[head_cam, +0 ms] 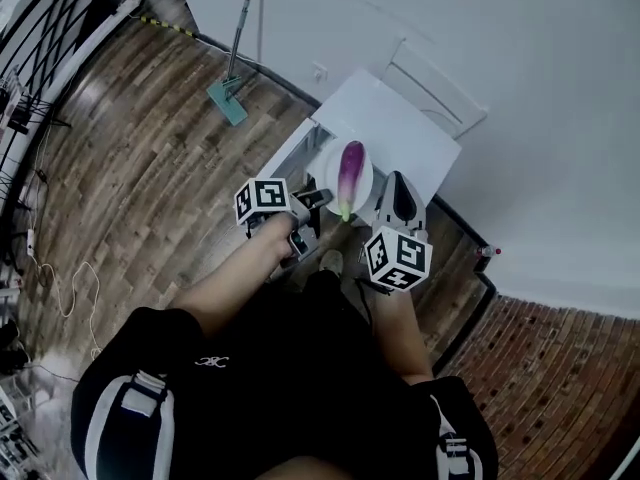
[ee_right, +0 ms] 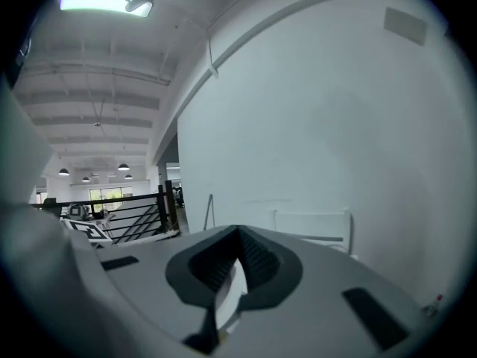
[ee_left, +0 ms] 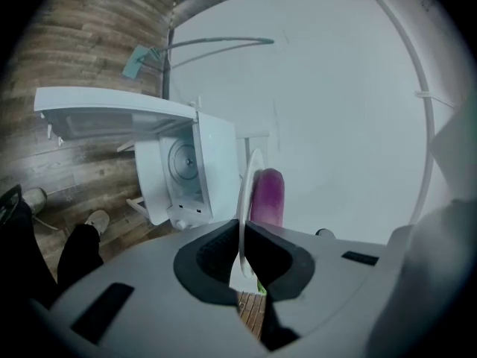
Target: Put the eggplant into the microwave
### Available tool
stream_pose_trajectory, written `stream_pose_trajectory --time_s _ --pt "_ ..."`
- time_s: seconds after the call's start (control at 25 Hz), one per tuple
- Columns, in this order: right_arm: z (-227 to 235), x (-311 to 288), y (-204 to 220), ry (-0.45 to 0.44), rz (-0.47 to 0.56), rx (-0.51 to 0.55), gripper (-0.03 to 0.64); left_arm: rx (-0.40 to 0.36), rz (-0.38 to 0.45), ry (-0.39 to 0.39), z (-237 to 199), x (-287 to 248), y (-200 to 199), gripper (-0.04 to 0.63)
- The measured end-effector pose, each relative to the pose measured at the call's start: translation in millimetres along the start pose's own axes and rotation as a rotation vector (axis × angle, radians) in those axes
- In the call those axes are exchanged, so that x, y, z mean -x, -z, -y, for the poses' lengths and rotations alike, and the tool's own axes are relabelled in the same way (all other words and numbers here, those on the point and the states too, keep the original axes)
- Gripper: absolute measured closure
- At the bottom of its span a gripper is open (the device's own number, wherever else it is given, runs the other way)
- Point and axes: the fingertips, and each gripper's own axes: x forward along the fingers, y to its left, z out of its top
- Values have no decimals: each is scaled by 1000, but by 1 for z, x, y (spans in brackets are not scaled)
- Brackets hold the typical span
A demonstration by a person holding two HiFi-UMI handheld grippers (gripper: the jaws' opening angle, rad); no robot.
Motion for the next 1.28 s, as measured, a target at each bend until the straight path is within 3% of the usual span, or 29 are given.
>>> stream_pose_trajectory --time_s 0.36,0.68,0.84,1.08,1.28 --pt "6 -57 51 -193 -57 69 604 15 153 3 -39 -18 -13 581" --pt "-4 -68 117 -241 -85 95 604 37 186 -42 -104 -35 -17 581" --pt "-14 -58 157 -305 -114 84 604 34 197 -38 -137 -50 -19 581" --pt "-1 -53 222 -253 -156 48 604 42 191 -16 -191 -85 -24 581" --pt "15 -66 273 -220 -153 82 604 22 190 -12 -232 -119 -43 581"
